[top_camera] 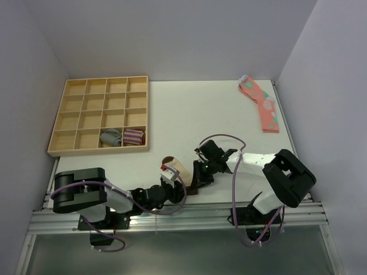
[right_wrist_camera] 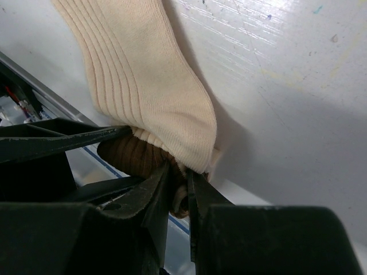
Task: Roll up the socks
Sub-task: Roll the sock at the center of the board.
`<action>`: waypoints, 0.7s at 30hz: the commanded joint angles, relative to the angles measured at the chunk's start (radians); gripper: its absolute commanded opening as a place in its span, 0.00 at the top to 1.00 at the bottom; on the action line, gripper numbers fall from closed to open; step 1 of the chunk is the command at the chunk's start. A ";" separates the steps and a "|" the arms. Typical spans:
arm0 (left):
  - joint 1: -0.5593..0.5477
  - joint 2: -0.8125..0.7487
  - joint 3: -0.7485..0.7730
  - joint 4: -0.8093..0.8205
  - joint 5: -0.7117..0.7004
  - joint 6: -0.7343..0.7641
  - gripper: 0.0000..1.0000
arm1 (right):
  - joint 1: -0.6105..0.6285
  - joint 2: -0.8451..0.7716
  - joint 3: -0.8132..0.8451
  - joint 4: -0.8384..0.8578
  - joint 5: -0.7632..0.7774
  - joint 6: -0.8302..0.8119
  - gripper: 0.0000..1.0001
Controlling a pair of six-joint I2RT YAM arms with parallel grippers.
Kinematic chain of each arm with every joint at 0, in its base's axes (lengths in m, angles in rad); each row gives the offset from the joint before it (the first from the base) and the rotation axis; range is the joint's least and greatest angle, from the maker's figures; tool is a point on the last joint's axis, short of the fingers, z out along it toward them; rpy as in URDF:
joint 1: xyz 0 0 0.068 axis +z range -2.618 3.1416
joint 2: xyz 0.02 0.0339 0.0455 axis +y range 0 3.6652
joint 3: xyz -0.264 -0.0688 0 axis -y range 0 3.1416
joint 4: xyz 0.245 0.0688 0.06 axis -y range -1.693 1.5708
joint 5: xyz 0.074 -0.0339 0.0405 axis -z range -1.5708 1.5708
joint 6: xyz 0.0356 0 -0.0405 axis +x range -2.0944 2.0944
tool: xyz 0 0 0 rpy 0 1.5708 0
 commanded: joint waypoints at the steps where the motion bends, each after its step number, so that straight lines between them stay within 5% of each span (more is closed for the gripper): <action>1: -0.012 0.038 -0.017 0.071 0.060 -0.013 0.58 | 0.004 0.016 -0.035 -0.100 0.090 -0.041 0.86; 7: -0.014 0.047 -0.051 0.093 0.058 -0.071 0.70 | 0.004 -0.007 -0.040 -0.093 0.096 -0.030 0.85; 13: -0.014 0.072 -0.050 0.048 0.075 -0.139 0.99 | 0.004 -0.067 -0.074 -0.028 0.106 0.020 0.75; 21: -0.012 0.102 -0.019 -0.070 0.141 -0.245 1.00 | 0.007 -0.182 -0.123 0.039 0.167 0.056 0.57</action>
